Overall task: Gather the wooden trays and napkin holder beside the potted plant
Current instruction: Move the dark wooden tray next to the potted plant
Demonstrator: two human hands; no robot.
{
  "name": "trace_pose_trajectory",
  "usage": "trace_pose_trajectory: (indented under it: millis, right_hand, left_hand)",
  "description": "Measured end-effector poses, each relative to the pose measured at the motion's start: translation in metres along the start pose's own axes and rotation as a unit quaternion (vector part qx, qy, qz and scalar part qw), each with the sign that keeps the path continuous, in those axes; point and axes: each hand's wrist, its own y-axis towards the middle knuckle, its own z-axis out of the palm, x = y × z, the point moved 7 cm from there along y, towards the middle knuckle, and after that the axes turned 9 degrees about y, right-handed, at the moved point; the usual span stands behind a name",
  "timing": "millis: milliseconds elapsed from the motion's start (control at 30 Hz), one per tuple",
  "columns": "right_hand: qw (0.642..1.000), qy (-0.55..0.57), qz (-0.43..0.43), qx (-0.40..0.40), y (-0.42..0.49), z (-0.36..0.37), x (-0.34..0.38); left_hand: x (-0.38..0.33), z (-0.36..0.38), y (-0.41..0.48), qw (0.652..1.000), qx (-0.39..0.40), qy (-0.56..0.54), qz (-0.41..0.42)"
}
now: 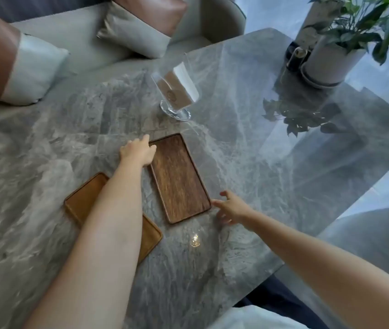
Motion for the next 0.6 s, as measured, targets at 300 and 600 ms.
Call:
trace_pose_trajectory:
  millis: [300, 600]
  right_hand:
    - [0.994, 0.094, 0.048, -0.021, 0.014, 0.018, 0.000]
    - [0.974, 0.184, 0.108, -0.076, 0.028, 0.020, -0.012]
  left_hand:
    - [-0.004, 0.019, 0.028, 0.997, 0.073, 0.017, -0.005]
    - [-0.004, 0.033, 0.037, 0.995, 0.084, -0.051, -0.021]
